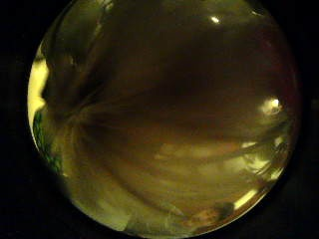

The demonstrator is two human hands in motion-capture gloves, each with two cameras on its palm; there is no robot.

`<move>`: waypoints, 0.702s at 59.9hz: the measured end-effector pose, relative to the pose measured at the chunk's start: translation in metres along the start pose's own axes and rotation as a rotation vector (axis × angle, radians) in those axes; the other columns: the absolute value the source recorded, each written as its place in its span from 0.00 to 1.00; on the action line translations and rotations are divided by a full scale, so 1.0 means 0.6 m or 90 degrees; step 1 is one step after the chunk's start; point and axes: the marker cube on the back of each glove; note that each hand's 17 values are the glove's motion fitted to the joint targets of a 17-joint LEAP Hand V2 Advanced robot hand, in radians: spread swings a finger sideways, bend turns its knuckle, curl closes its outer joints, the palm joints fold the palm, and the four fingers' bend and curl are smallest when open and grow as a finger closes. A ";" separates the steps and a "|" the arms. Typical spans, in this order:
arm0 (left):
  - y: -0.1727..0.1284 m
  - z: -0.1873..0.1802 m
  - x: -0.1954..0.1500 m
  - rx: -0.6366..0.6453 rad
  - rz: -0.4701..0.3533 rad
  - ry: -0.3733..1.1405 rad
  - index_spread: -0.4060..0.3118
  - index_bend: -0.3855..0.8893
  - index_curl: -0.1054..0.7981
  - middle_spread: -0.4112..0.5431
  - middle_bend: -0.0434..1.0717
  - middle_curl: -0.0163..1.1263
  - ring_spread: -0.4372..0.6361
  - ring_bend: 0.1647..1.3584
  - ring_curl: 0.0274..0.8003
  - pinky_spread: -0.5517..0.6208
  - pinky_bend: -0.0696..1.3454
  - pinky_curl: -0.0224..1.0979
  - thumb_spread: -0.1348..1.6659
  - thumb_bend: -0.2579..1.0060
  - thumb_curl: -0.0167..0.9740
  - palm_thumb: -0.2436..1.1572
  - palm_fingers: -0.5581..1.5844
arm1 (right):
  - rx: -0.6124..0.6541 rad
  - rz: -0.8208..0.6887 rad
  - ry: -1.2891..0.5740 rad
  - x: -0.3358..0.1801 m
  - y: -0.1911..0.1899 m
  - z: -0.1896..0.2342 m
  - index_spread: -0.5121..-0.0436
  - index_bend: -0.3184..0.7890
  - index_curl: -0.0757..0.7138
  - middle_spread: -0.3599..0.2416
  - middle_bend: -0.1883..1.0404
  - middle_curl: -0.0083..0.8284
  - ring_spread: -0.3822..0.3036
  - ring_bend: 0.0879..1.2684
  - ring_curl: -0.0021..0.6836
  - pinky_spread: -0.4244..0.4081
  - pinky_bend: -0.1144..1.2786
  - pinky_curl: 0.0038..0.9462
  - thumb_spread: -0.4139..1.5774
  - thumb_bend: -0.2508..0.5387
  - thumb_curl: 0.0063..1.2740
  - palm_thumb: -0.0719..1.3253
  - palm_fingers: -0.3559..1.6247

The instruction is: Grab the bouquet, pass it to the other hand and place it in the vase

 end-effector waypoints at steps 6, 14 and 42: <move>0.037 -0.011 -0.060 -0.064 0.013 0.026 0.69 0.30 0.50 0.59 0.32 0.36 0.55 0.44 0.42 0.66 0.39 0.35 0.54 0.15 0.44 0.36 0.14 | 0.016 -0.017 -0.007 0.001 0.001 -0.009 0.61 0.43 0.51 0.41 0.39 0.54 0.25 0.22 0.57 0.55 0.20 0.32 0.74 0.30 0.35 0.51 0.68; 0.092 -0.060 -0.075 -0.099 -0.052 0.074 0.79 0.32 0.37 0.76 0.24 0.31 0.70 0.40 0.36 0.79 0.37 0.32 0.51 0.17 0.41 0.33 0.14 | 0.027 0.007 0.031 0.010 0.007 -0.024 0.62 0.43 0.53 0.41 0.39 0.55 0.24 0.21 0.57 0.55 0.20 0.31 0.75 0.30 0.35 0.53 0.69; 0.062 -0.123 -0.135 0.074 -0.123 -0.071 0.81 0.36 0.21 0.85 0.21 0.28 0.82 0.33 0.30 0.87 0.30 0.29 0.50 0.17 0.38 0.31 0.19 | 0.027 0.031 -0.038 0.060 -0.020 -0.043 0.63 0.42 0.55 0.41 0.38 0.56 0.24 0.18 0.59 0.56 0.20 0.29 0.75 0.29 0.37 0.54 0.69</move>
